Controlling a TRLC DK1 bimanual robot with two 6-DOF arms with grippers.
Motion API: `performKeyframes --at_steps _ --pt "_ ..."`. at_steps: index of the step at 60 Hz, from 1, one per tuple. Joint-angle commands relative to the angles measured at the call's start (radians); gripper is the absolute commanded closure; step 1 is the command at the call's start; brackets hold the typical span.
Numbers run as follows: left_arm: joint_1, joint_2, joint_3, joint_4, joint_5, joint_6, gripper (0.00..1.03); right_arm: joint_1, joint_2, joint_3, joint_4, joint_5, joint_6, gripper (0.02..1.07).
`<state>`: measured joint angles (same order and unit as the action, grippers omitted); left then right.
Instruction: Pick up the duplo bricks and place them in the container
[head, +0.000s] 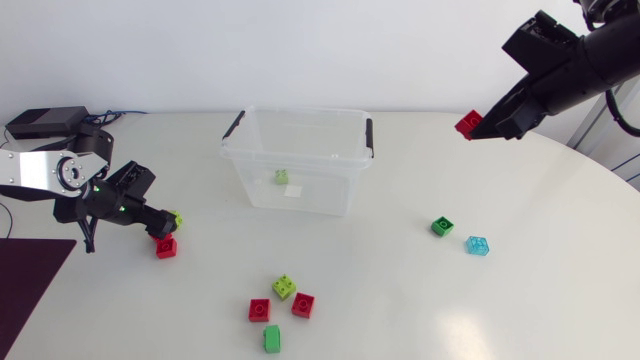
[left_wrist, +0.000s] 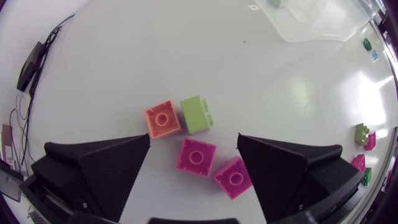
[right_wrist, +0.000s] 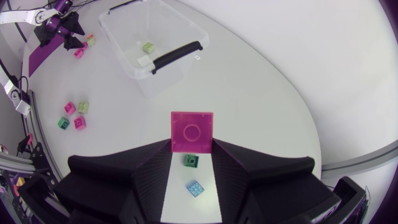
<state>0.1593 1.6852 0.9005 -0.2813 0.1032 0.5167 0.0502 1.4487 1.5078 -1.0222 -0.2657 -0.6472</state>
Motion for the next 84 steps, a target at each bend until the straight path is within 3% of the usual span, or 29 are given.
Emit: performKeyframes --at_steps 1,20,41,70,76,84 --pt "0.037 0.045 0.044 0.008 -0.007 -0.04 0.06 0.062 -0.005 0.022 -0.013 0.011 0.083 0.73" --pt "0.137 0.116 0.149 0.007 -0.01 -0.122 0.07 0.214 0.068 0.14 0.03 0.075 0.228 0.74" --pt "0.103 0.182 0.196 0.005 -0.011 -0.159 0.07 0.312 0.226 0.264 0.08 0.122 0.299 0.74" --pt "0.039 0.277 0.327 -0.164 -0.01 -0.158 0.08 0.362 0.434 0.442 0.07 0.152 0.314 0.73" --pt "0.023 0.304 0.333 -0.17 -0.02 -0.158 0.15 0.366 0.506 0.506 0.07 0.154 0.32 0.73" --pt "0.013 0.323 0.336 -0.17 -0.046 -0.159 0.34 0.389 0.564 0.537 0.07 0.154 0.328 0.73"
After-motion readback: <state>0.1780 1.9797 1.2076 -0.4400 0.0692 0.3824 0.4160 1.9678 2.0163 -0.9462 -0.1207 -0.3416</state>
